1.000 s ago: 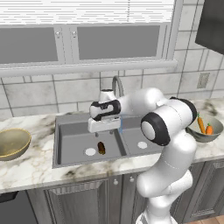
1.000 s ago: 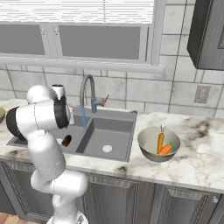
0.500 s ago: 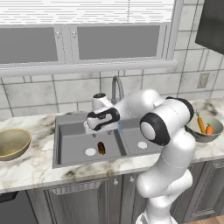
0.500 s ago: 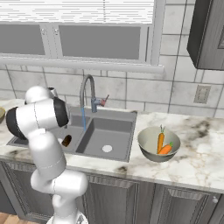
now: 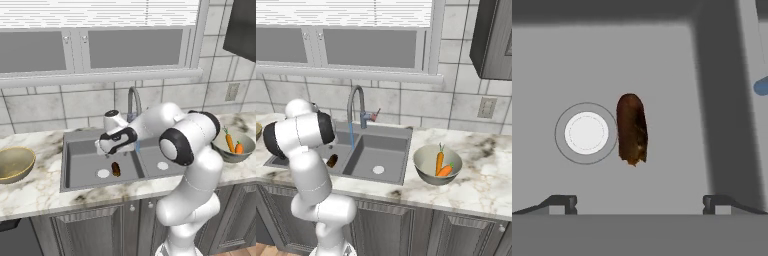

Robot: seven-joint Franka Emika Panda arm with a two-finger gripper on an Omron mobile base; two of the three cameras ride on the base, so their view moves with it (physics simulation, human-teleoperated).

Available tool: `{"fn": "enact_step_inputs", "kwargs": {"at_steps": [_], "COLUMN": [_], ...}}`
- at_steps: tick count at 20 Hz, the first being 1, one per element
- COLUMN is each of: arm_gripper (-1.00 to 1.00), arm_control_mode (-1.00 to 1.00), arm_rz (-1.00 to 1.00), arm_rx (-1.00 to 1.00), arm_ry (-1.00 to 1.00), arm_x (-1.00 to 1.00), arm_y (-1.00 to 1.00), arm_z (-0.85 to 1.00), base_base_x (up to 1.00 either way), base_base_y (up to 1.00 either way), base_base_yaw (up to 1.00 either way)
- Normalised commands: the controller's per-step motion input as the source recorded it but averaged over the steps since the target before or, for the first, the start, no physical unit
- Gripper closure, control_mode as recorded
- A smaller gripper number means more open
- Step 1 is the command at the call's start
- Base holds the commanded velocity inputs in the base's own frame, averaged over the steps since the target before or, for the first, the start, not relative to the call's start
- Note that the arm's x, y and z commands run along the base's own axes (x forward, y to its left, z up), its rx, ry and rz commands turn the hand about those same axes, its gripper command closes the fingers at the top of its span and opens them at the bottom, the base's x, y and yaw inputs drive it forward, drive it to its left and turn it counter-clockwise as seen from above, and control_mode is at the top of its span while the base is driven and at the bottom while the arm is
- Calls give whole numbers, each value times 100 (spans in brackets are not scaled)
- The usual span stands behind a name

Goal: Pick the carrots from the sink and place them in one bowl. Place the sweet potato in the other bowl. Then turn off the sink faucet.

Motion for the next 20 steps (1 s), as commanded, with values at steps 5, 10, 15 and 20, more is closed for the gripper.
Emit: {"fn": "enact_step_inputs", "kwargs": {"at_steps": [5, 10, 15, 20], "arm_gripper": [-100, -100, -100, -100], "arm_control_mode": [-100, -100, -100, -100], "arm_rz": [-15, -10, -9, -8], "arm_rx": [0, -2, -2, -1], "arm_ry": [5, 3, 4, 7], "arm_x": [18, 21, 12, 0], "arm_y": [4, 10, 5, 0], "arm_z": [-12, -27, -24, -24], "base_base_x": [0, 0, 0, 0], "base_base_y": [0, 0, 0, 0], "base_base_yaw": [0, 0, 0, 0]}}
